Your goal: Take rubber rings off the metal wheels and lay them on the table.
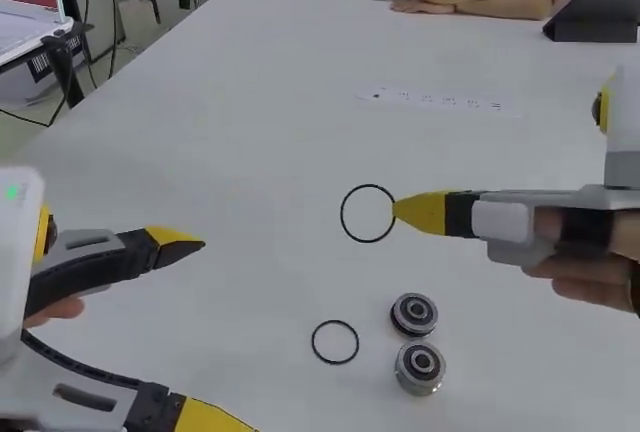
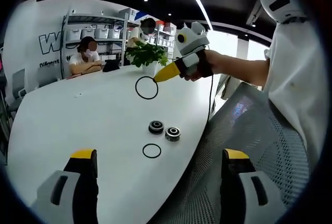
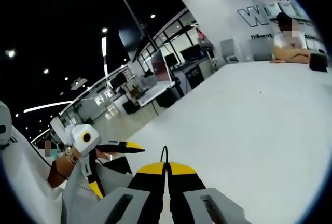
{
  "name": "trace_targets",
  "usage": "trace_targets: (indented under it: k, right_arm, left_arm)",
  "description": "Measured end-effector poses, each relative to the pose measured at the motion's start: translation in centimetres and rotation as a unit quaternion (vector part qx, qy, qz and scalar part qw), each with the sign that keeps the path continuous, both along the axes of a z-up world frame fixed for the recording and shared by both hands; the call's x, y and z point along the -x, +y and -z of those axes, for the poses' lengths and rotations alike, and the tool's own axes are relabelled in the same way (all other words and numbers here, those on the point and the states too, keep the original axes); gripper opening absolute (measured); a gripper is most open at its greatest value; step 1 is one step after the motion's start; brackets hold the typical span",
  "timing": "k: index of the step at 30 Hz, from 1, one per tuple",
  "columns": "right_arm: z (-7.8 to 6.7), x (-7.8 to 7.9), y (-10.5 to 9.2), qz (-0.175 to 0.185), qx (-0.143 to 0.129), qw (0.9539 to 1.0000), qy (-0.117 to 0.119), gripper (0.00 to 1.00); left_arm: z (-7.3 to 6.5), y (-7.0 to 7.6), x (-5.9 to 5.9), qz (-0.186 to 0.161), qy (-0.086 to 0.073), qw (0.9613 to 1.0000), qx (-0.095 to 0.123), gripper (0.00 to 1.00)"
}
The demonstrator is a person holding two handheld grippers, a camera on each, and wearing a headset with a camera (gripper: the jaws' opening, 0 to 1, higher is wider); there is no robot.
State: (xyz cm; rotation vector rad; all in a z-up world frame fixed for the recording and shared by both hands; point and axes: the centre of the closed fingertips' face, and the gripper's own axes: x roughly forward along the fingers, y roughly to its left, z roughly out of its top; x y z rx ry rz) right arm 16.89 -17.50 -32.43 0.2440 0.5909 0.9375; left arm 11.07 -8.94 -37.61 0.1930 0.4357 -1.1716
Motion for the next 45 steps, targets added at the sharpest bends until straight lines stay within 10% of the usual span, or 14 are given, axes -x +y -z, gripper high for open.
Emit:
trace_targets:
  k: [13, 35, 45]
  right_arm:
    - [2.3, 0.6, 3.4, -0.073, 0.064, 0.9952, -0.013, 0.0]
    - [11.3, 2.3, 2.1, -0.082, 0.113, 0.986, 0.091, 0.0]
    - [13.0, 2.0, 0.8, -0.067, 0.127, 0.9818, 0.124, 0.0]
  left_arm:
    - [0.1, 0.2, -0.1, -0.005, 0.002, 1.0, -0.001, 0.98]
    - [0.5, 0.5, -0.3, -0.012, 0.008, 0.9999, -0.009, 0.96]
    - [0.7, 0.8, -0.7, -0.022, 0.013, 0.9996, -0.004, 0.95]
